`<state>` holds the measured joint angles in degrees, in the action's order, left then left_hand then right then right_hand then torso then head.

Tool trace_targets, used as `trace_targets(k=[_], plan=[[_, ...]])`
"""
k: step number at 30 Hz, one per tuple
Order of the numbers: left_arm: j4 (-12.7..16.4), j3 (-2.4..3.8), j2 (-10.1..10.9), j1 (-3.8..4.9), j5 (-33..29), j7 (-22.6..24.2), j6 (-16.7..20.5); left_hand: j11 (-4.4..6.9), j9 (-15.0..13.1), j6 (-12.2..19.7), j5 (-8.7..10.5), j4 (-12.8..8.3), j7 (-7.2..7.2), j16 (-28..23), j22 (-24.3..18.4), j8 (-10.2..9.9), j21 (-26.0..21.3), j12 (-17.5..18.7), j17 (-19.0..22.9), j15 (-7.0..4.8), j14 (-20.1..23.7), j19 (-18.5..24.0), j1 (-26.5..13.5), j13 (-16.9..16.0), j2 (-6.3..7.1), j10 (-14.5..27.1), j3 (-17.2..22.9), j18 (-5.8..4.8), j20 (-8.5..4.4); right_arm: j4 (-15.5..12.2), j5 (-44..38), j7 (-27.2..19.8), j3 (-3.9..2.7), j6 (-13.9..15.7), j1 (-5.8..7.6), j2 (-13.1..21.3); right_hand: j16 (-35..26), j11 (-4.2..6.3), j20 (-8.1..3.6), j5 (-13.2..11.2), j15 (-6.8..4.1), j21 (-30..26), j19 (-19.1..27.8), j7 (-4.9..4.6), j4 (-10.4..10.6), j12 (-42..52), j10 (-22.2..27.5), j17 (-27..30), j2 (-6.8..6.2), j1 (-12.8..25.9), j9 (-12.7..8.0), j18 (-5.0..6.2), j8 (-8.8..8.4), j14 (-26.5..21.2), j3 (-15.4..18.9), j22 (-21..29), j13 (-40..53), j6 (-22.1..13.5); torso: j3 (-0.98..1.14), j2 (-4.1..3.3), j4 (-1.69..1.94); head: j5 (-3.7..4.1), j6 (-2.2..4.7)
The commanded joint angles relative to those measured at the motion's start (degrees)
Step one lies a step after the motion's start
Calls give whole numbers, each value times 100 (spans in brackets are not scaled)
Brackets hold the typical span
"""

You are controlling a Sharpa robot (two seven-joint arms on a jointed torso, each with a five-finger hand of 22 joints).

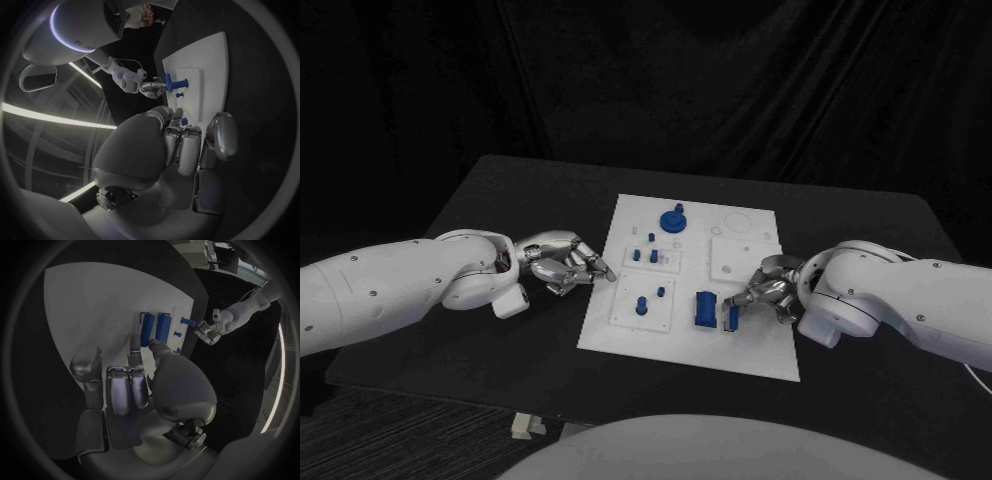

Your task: Assemble the parts on the task board

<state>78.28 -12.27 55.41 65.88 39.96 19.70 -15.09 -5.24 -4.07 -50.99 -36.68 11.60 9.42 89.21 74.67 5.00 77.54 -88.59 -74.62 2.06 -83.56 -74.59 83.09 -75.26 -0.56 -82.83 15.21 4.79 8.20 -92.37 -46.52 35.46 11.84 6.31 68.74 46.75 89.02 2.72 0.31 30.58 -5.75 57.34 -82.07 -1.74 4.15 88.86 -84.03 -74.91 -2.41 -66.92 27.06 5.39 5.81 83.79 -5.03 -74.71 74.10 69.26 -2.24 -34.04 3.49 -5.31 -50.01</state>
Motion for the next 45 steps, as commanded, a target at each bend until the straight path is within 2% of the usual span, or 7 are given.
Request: trace_targets(k=[1,10,12,22,29,37,45], plan=[[3,3,-7,-12,-35,50,-79,14,-13,-35,-110,-72,19,79,710,104,-28,-141,-1538,9,-644,-47,-99,-1474,-97,-717,266,-54,28,11,-65,50,-1,91,-25,-10,-37,5,5,141,-27,-106,43,28,-130,114,-597,-1321,35,33,16,64,-47,575,-518,-708,1590,-83,1,-1,0,-7,1],[0,3,-2,-13,-35,47,-97,13,-12,-32,-97,-87,20,79,710,102,-32,-141,-1538,10,-644,-44,-107,-1474,-67,-717,262,-53,28,33,-71,55,-1,69,-42,-47,-65,-1,12,84,-21,-162,56,23,-97,114,-597,-1283,24,111,19,73,-44,565,-547,-695,1590,-90,0,-1,0,-16,1],[0,3,-2,-13,-35,46,-103,13,-12,-32,-97,-87,20,79,710,102,-32,-141,-1538,10,-644,-44,-107,-1474,-67,-717,262,-53,28,38,-71,56,-1,60,-44,-54,-76,-4,19,-122,-17,-197,61,22,-49,114,-597,-1269,15,205,24,77,-39,562,-565,-687,1590,-95,0,-1,1,-21,1],[-2,3,1,-14,-35,34,-119,13,-12,-32,-92,-93,20,79,710,102,-33,-141,-1538,10,-644,-44,-109,-1474,-58,-717,261,-53,28,44,-72,54,-1,52,-52,-68,-91,-12,25,-418,-11,-250,65,14,14,114,-597,-1251,-4,322,28,84,-35,558,-589,-676,1590,-110,0,1,4,-17,1],[-10,3,-13,-15,-35,28,-132,13,-12,-32,-92,-93,20,79,710,102,-33,-141,-1538,10,-644,-44,-109,-1474,-58,-717,261,-53,28,39,-72,56,-1,22,-54,-59,-98,-37,41,-1276,9,-286,47,-15,210,114,-597,-1243,-89,590,33,83,-28,558,-466,-675,1590,-135,-1,2,2,-6,1],[-12,3,-19,-16,-35,23,-139,13,-12,-32,-92,-93,20,79,710,102,-33,-141,-1538,10,-644,-44,-109,-1474,-58,-717,261,-53,28,45,-72,57,-2,-33,-55,-66,-95,-53,55,-2077,23,-315,30,-32,369,114,-597,-1248,-201,740,49,84,-7,560,-240,-679,1590,-144,1,2,-2,-18,1],[-12,3,-11,-18,-35,18,-143,13,-12,-32,-92,-93,20,79,710,102,-33,-141,-1538,10,-644,-44,-109,-1474,-58,-717,261,-53,28,40,-72,50,-2,3,-55,-44,-97,-55,58,-2399,24,-339,18,-34,657,114,-597,-1245,-233,912,72,85,17,559,7,-684,1590,-159,1,-1,-2,-27,1]])
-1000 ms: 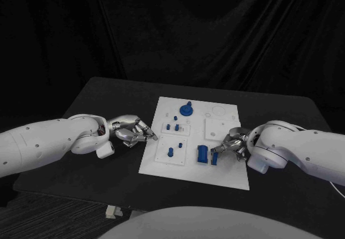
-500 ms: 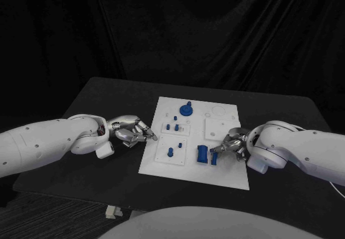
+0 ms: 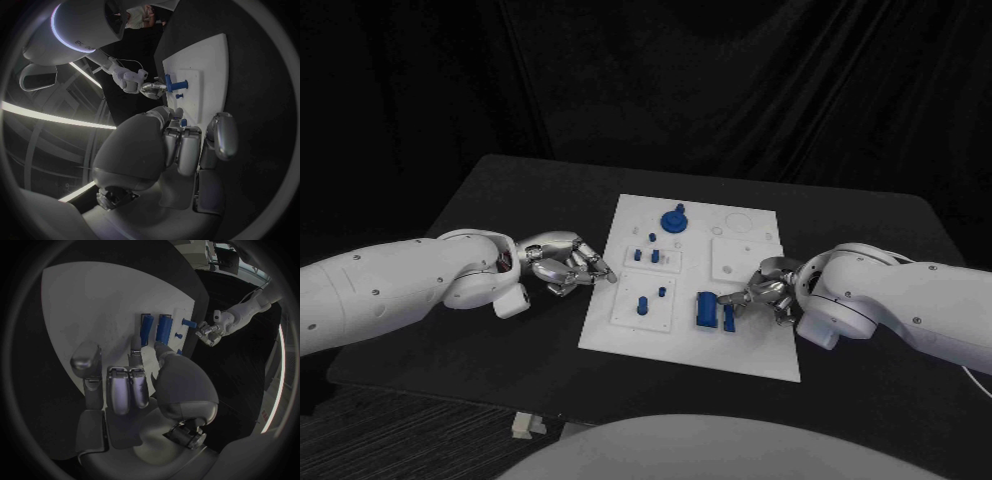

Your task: Assemble the parts on the task board

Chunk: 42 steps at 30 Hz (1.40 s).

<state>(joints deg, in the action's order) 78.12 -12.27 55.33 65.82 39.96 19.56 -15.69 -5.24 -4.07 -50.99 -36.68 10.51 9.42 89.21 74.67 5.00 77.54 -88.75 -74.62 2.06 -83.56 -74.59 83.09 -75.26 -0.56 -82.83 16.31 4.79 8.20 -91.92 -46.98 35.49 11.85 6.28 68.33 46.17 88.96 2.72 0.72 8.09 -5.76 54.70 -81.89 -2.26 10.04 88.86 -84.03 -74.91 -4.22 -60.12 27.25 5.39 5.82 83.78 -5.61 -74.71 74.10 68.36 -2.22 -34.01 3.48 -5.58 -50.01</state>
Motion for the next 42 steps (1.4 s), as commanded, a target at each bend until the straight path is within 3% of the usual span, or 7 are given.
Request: trace_targets(k=[1,12,19,25,33,34,42], plan=[[3,3,-4,-12,-35,32,-84,13,-12,-32,-92,16,20,79,710,102,-32,-125,-1538,10,-644,-44,-109,-1474,-59,-717,151,-53,28,-7,-25,46,-2,17,-14,19,-91,-57,17,-130,23,-73,-3,18,123,114,-597,-1247,-49,269,58,83,20,560,126,-687,1590,-72,-1,-2,0,3,1],[-3,3,-6,-17,-35,31,-90,13,-12,-32,-92,16,20,79,710,102,-32,-125,-1538,10,-644,-44,-109,-1474,-59,-717,151,-53,28,-86,-25,16,-3,145,-11,138,-91,-49,11,102,19,-95,-11,25,277,114,-597,-1246,108,302,81,86,42,560,271,-689,1590,-82,0,-2,1,-10,1],[9,3,24,-18,-35,30,-74,13,-12,-32,-92,16,20,79,710,102,-32,-125,-1538,10,-644,-44,-109,-1474,-59,-717,151,-53,28,-366,-27,-238,-4,565,127,473,-50,-33,-3,816,4,-1,-59,42,342,114,-597,-1299,275,169,112,70,75,574,354,-719,1590,-81,0,-3,0,-16,1],[8,3,23,-18,-35,29,-67,13,-13,-41,-76,1,19,79,716,106,-32,-125,-1538,11,-644,-47,-123,-1474,-51,-717,161,-54,29,-708,-453,-929,-4,1050,254,772,104,23,-53,1788,-48,467,-179,99,-360,114,-597,-1509,224,-908,251,-3,198,622,51,-830,1590,-203,0,-1,1,-11,1],[12,3,21,-19,-35,31,-62,13,-13,-41,-76,1,19,79,716,106,-32,-125,-1538,11,-644,-47,-123,-1474,-51,-717,161,-54,29,-1022,-2471,-1489,-2,1356,165,931,104,15,-54,1282,-34,802,-214,86,-661,114,-597,-1509,135,-1353,658,-54,731,622,108,-894,1590,-517,1,-1,-3,-15,1],[14,3,22,-19,-35,33,-60,13,-13,-41,-76,1,19,79,716,106,-32,-125,-1538,11,-644,-47,-123,-1474,-51,-717,161,-54,29,-1066,-2854,-1539,-2,1349,110,950,104,3,-51,945,-28,902,-210,74,-705,114,-597,-1509,115,-1528,858,-66,999,622,155,-913,1590,-718,-1,2,-2,-28,1],[17,3,31,-20,-35,37,-60,13,-13,-44,-78,-1,19,79,713,107,-37,-125,-1538,11,-644,-41,-126,-1474,-57,-717,168,-52,29,-1147,-3822,-1632,-1,1241,-162,960,104,33,-55,279,-43,952,-163,57,-578,114,-597,-1509,71,-1860,1274,-69,1688,622,334,-914,1590,-1299,-1,-5,0,-20,1]])
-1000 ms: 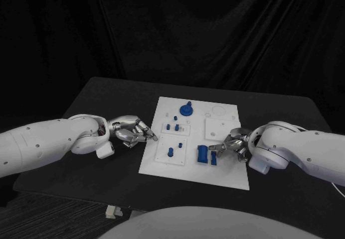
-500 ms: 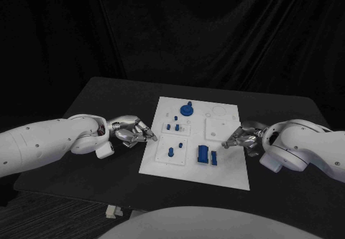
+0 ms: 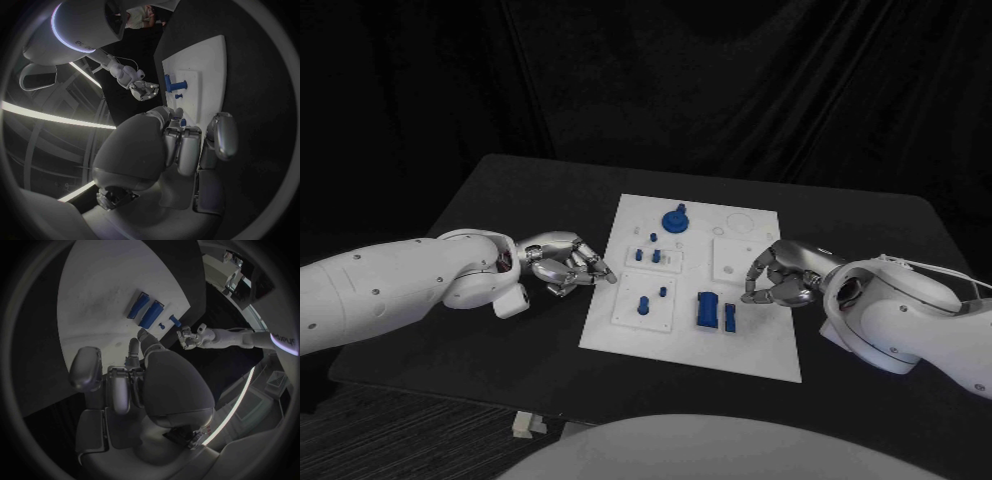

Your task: Assemble the parts on the task board

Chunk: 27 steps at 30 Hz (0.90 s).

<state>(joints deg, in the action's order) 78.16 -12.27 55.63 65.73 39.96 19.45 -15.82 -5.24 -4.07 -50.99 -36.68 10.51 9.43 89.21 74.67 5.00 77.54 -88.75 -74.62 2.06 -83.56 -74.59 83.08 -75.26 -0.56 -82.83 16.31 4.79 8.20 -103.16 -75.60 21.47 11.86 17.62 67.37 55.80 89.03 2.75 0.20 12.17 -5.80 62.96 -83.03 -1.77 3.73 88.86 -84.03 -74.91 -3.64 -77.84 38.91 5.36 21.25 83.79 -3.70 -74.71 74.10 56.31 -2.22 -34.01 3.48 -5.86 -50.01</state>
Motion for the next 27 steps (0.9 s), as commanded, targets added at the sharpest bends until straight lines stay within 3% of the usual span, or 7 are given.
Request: trace_targets(k=[1,3,7,12,15,18,27], plan=[[13,3,2,-10,-35,48,-47,13,-13,-44,-78,0,19,79,713,107,-37,-125,-1538,11,-644,-42,-126,-1474,-58,-717,168,-52,29,-22,-1018,-233,-2,93,-104,-15,97,38,-4,-294,-34,120,-37,14,155,114,-597,-1509,-31,-95,190,-64,310,621,205,-910,1590,-166,-1,-6,-1,7,1],[14,3,2,-11,-35,48,-48,13,-13,-44,-78,0,19,79,713,107,-37,-125,-1538,11,-644,-42,-126,-1474,-58,-717,168,-52,29,-20,-1085,-236,-2,81,-164,-31,97,35,-1,-462,-48,138,-34,21,342,114,-597,-1509,-100,-107,310,-67,546,621,268,-912,1590,-261,0,-4,7,11,1],[14,3,4,-11,-35,47,-50,13,-13,-44,-78,0,19,79,713,107,-37,-125,-1538,11,-644,-42,-126,-1474,-58,-717,168,-52,29,-6,-1198,-232,-2,50,-275,-71,97,83,-22,-724,-80,142,-15,111,1168,114,-597,-1509,-461,-340,1109,-62,1752,621,372,-905,1590,-515,0,-8,5,14,1],[9,3,-1,-12,-35,46,-57,13,-13,-44,-78,0,19,79,713,107,-37,-125,-1538,11,-644,-42,-126,-1474,-58,-717,168,-52,29,27,-1267,-192,-2,-24,-368,-116,97,134,-49,-912,-125,129,-2,215,1297,114,-597,-1509,-580,-229,1975,-60,2793,621,491,-898,1590,-719,-1,-3,2,21,1],[7,3,-7,-12,-35,47,-60,13,-13,-44,-78,0,19,79,713,107,-37,-125,-1538,11,-644,-42,-126,-1474,-58,-717,168,-52,29,45,-1281,-170,-2,-62,-395,-139,97,161,-74,-921,-136,110,5,242,1311,114,-597,-1509,-620,-121,2464,-53,3387,621,535,-893,1590,-337,1,-3,-1,23,1],[4,3,-14,-13,-35,51,-63,13,-13,-44,-78,0,19,79,713,107,-37,-125,-1538,11,-644,-42,-126,-1474,-58,-717,168,-52,29,66,-1289,-139,-2,-118,-415,-165,97,176,-84,-926,-148,106,8,261,1311,114,-597,-1509,-633,-88,2689,-52,3662,621,548,-891,1590,-139,0,-4,3,32,1],[5,3,-14,-17,-35,52,-65,13,-13,-44,-78,0,19,79,713,107,-37,-125,-1538,11,-644,-42,-126,-1474,-58,-717,168,-52,29,147,-1296,-38,-2,-268,-460,-265,97,191,-95,-918,-160,52,26,274,1302,114,-597,-1509,-619,-120,2745,-42,3701,621,531,-878,1590,-191,0,-2,0,18,1]])
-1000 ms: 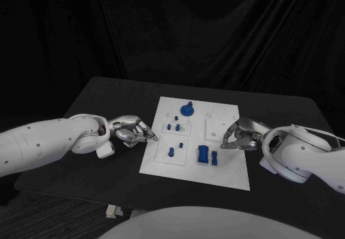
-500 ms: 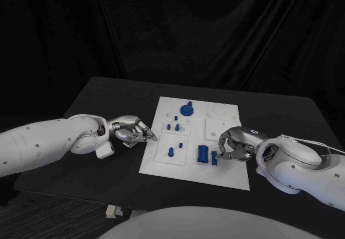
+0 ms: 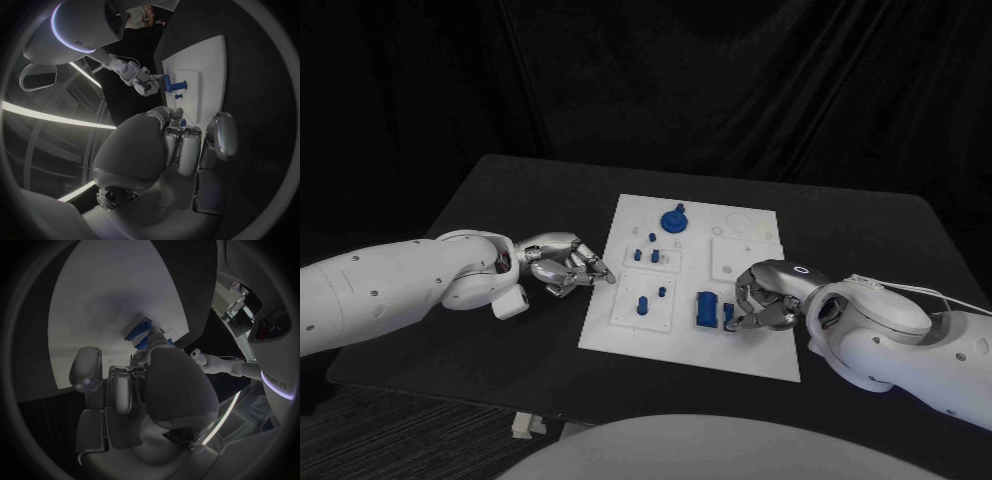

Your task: Assemble the parts on the task board

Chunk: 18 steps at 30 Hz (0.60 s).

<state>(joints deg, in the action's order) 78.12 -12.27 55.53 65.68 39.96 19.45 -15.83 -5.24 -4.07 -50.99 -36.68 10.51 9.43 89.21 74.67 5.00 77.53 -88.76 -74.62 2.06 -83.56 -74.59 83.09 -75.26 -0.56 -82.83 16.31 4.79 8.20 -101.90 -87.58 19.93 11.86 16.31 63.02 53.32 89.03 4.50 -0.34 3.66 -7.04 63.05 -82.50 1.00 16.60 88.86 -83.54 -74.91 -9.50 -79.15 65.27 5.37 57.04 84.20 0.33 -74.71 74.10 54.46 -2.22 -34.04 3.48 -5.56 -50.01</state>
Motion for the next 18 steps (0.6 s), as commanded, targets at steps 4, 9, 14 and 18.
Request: trace_targets(k=[4,9,14,18], plan=[[11,3,0,-13,-35,52,-65,13,-13,-44,-78,0,19,79,714,107,-37,-124,-1538,11,-644,-42,-126,-1474,-58,-717,168,-52,29,52,-98,140,-2,-163,-44,-47,97,20,-44,-61,-39,26,-22,-3,13,114,-646,-1509,-16,-15,120,-40,126,580,113,-873,1590,-27,0,-1,2,-17,1],[7,3,-3,-15,-35,56,-68,13,-13,-44,-78,0,19,79,714,107,-37,-124,-1538,11,-644,-42,-126,-1474,-58,-717,168,-52,29,87,-99,178,-2,-176,-62,-77,97,23,-46,-51,-41,7,-17,-4,10,114,-646,-1509,-1,-43,115,-36,107,580,98,-869,1590,-70,0,-2,3,-14,1],[2,3,-9,-26,-35,63,-75,13,-13,-44,-78,0,19,79,714,107,-37,-124,-1538,11,-644,-42,-126,-1474,-58,-717,168,-52,29,126,-99,226,-2,-153,-77,-109,97,26,-49,14,-44,-25,-7,-6,2,114,-646,-1509,48,-143,144,-31,107,580,48,-861,1590,-127,0,0,6,-24,1],[1,3,-5,-50,-35,66,-75,13,-13,-44,-78,0,19,79,714,107,-37,-124,-1538,11,-644,-42,-126,-1474,-58,-717,168,-52,29,163,-99,256,-2,-125,-89,-131,97,26,-51,102,-44,-45,-2,-9,-9,114,-646,-1509,90,-222,167,-28,111,580,11,-856,1590,-154,-1,0,4,-31,1]])
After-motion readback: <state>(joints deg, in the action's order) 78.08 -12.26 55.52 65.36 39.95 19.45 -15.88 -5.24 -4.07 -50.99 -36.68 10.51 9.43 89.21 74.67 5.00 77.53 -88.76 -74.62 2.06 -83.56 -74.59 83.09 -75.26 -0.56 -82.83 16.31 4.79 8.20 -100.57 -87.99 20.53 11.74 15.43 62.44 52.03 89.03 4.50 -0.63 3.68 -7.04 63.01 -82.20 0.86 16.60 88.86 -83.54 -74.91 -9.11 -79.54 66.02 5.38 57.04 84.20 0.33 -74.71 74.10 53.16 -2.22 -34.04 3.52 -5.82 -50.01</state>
